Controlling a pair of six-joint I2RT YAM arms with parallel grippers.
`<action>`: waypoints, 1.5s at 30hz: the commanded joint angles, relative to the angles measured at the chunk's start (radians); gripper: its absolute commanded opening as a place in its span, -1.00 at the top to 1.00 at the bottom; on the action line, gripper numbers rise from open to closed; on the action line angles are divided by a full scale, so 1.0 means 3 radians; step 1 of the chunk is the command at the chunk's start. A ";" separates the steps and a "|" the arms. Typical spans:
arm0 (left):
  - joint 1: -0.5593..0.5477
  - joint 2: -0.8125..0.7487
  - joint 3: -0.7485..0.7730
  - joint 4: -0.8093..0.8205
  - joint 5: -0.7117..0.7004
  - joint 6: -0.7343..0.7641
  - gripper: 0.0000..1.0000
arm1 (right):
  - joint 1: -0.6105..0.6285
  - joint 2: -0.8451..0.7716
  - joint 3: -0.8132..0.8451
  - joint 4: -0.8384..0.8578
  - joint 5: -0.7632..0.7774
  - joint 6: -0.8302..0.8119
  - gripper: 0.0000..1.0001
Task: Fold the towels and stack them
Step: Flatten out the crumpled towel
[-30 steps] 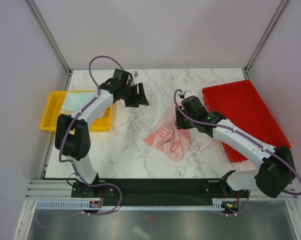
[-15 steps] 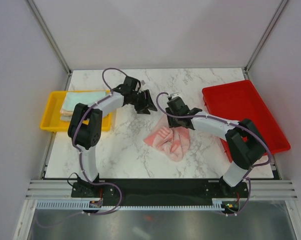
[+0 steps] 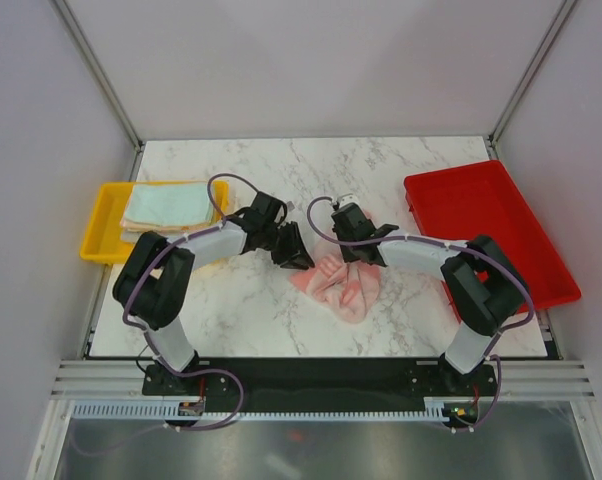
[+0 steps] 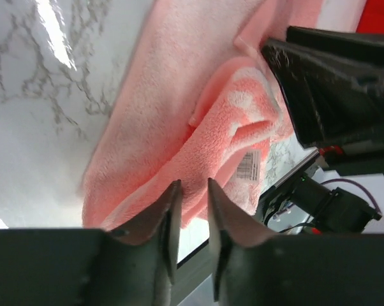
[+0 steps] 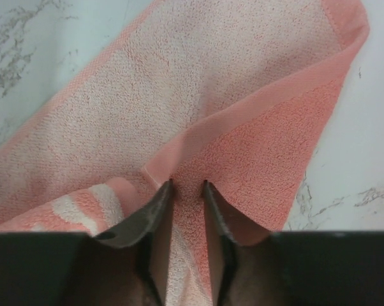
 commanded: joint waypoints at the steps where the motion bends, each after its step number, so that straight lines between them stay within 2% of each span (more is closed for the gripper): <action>1: -0.0094 -0.0285 -0.0233 0.0166 -0.0131 -0.0120 0.46 | 0.0003 -0.0072 -0.0059 0.0187 0.0051 -0.0005 0.43; 2: -0.0109 -0.0300 -0.0280 0.0171 -0.0141 -0.0120 0.66 | 0.0003 -0.0093 -0.0090 0.0197 0.0025 0.0000 0.56; 3: -0.0115 -0.0326 -0.0326 0.0171 -0.0151 -0.0115 0.75 | 0.0003 -0.0113 -0.0090 0.0208 0.0025 0.0036 0.78; 5: -0.0120 -0.0397 -0.0479 0.0181 -0.0182 -0.0115 0.95 | -0.0002 -0.0190 -0.0080 0.0192 0.0066 0.0067 1.00; 8: -0.0156 -0.0596 -0.0694 0.0191 -0.0243 -0.0105 0.96 | -0.0042 -0.0343 -0.0060 0.0136 0.0097 0.0143 1.00; 11: -0.0227 -0.0948 -0.0970 0.0176 -0.0371 -0.0166 0.95 | -0.0226 -0.0537 -0.0131 0.0126 -0.0112 0.0251 1.00; 14: -0.0339 -0.1301 -0.1164 0.0171 -0.0468 -0.0278 0.95 | -0.0588 -0.0762 -0.0371 0.0319 -0.0714 0.0403 1.00; 17: -0.0386 -0.1486 -0.1139 0.0110 -0.0545 -0.0314 0.89 | -0.0982 -0.0901 -0.0637 0.0540 -0.1252 0.0501 1.00; 19: -0.0416 -0.1568 -0.1002 0.0033 -0.0611 -0.0233 0.95 | -0.1146 -0.0881 -0.0759 0.0591 -0.1538 0.0547 1.00; 23: -0.0452 -0.1492 -0.0781 -0.0258 -0.0811 -0.0054 0.95 | -0.1397 -0.0901 -0.0964 0.0647 -0.1739 0.0563 0.97; 27: -0.0452 -0.1532 -0.0913 -0.0325 -0.1010 -0.0069 0.96 | -0.1428 -0.0885 -0.0970 0.0653 -0.1877 0.0552 0.89; 32: -0.0452 -0.1966 -0.1231 -0.0473 -0.1337 -0.0166 0.95 | -0.1449 -0.0911 -0.0883 0.0642 -0.1918 0.0568 0.72; 34: -0.0447 -0.2161 -0.1394 -0.0560 -0.1419 -0.0222 0.95 | -0.1444 -0.0886 -0.0817 0.0627 -0.1989 0.0563 0.75; 35: -0.0452 -0.2329 -0.1445 -0.0591 -0.1490 -0.0232 0.95 | -0.1444 -0.0875 -0.0801 0.0632 -0.2020 0.0553 0.91; 38: -0.0452 -0.2550 -0.1553 -0.0774 -0.1618 -0.0268 0.96 | -0.1444 -0.0814 -0.0765 0.0673 -0.2112 0.0542 0.99; 43: -0.0452 -0.2745 -0.1635 -0.0872 -0.1492 -0.0279 0.95 | -0.1449 -0.0661 -0.0689 0.0648 -0.2016 0.0445 0.96; 45: -0.0452 -0.2760 -0.1635 -0.0893 -0.1379 -0.0294 0.92 | -0.1454 -0.0493 -0.0592 0.0505 -0.1995 0.0369 0.85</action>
